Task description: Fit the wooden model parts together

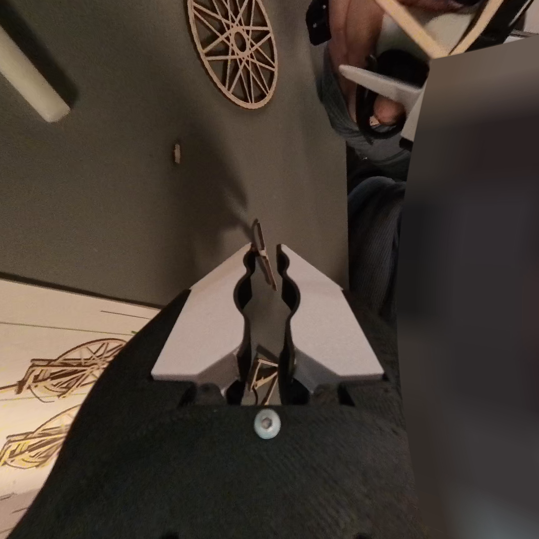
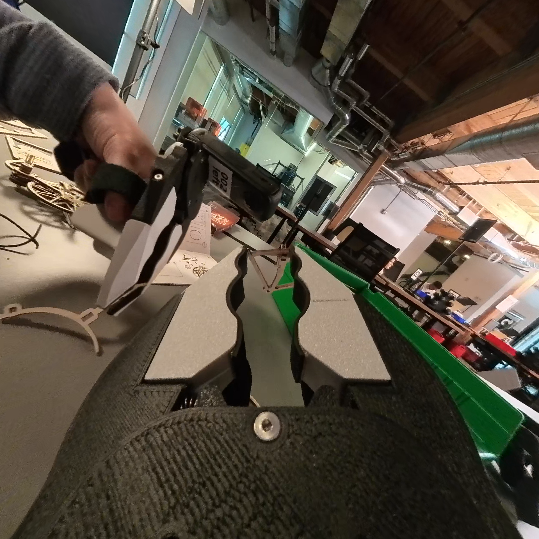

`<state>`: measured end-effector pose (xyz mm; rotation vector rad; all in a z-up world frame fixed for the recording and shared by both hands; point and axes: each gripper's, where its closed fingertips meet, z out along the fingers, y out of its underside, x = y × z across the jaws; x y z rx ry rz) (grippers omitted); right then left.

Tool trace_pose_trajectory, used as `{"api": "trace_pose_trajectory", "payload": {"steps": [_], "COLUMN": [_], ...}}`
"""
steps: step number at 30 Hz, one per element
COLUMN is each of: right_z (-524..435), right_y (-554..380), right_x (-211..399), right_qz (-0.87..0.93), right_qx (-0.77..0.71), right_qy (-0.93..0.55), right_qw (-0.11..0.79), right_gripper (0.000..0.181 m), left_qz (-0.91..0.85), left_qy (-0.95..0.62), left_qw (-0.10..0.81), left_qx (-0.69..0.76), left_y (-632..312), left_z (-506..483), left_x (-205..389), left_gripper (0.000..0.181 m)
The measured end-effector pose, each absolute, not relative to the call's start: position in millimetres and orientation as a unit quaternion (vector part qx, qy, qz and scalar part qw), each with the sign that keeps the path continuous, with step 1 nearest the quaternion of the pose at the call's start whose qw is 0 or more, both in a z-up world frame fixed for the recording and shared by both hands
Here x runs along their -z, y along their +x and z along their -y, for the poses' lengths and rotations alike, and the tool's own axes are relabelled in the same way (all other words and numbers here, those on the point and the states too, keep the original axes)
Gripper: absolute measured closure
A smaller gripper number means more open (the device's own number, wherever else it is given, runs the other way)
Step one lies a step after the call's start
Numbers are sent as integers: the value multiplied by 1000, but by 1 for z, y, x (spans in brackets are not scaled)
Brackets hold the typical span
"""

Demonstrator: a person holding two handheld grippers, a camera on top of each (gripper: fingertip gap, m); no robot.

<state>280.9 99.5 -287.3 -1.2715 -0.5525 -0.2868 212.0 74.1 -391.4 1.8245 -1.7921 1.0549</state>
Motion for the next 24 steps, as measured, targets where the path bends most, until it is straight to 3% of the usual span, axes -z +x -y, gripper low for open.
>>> {"api": "trace_pose_trajectory", "payload": {"steps": [11,19,24], "right_z": [-100,-99,-99], "right_y": [280,282,285], "right_x": [288,286,285], "right_qz": [257,252,244], "right_qx": [134,133,135], "right_qy": [-584,-582,-582], "right_qw": [758,761,763], "right_gripper": [154,154,154], "left_qz": [641,591,448], "left_qy": [650,667,738], "left_qw": [74,-136,-237], "left_qx": [-402,-433,-445], "left_y": [232,235,211], "left_z": [-89,-118,-122], "left_x": [383,351,345], "left_gripper": [144,133,139]}}
